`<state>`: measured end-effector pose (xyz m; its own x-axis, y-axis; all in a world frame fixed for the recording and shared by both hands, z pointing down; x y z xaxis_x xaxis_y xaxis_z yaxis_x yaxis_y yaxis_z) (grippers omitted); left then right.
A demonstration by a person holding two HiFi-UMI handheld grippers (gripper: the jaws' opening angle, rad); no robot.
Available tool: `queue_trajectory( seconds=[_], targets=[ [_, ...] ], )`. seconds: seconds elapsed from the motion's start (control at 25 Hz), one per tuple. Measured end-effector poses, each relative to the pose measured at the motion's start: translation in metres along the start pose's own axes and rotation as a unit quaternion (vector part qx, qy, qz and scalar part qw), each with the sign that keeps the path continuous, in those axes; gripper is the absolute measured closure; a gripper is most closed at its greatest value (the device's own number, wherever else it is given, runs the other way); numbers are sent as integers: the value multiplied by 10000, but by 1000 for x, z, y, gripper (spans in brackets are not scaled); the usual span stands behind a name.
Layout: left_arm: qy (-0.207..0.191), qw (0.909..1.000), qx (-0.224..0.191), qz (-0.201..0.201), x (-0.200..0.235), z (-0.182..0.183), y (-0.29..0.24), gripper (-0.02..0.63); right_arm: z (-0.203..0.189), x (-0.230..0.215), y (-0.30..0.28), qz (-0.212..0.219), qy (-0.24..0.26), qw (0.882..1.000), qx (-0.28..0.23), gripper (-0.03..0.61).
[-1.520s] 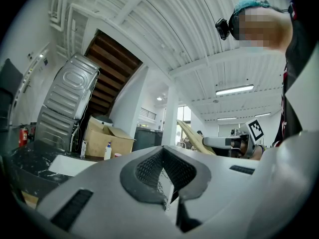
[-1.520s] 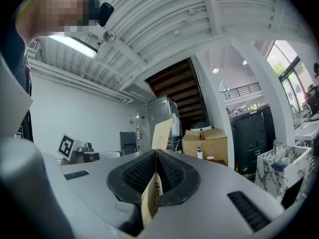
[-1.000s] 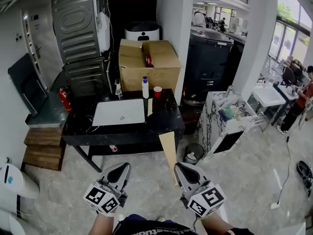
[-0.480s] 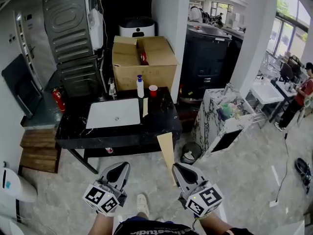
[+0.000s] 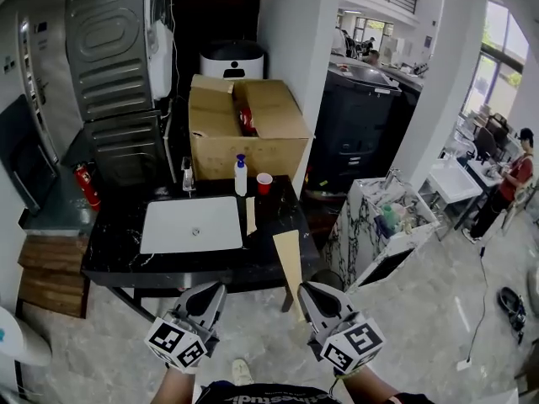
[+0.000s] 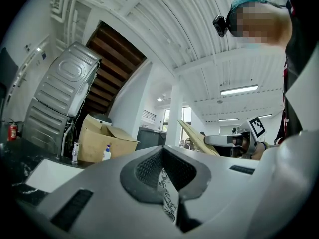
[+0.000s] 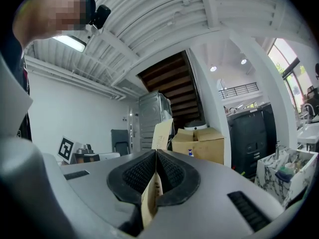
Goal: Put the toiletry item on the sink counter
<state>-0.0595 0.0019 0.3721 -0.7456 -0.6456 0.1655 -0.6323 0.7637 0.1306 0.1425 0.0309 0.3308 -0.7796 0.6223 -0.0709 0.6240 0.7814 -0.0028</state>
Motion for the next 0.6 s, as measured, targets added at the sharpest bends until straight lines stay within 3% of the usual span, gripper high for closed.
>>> queue_trajectory(
  seconds=[0.28,0.6],
  targets=[
    [89,9999,-105,-25,74,14,-35,600,10,-15,-81,-82,79,9999,-45,537],
    [203,9997,-11,-169,121,8,-66,600,2,-31,-125,-288,19,9995,160,537]
  ],
)
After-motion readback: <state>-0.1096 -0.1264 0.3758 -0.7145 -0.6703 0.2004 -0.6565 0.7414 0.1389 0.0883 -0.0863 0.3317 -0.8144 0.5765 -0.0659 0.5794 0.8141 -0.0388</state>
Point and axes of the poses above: the fingertips, and each gripper's own axes: y backward along the fingers, x to its left, z out of its top, the point moved 3 cm from there along y, backward along the fingers, and after that the axes turned 5 degrees about z, right-handed, at the moved point
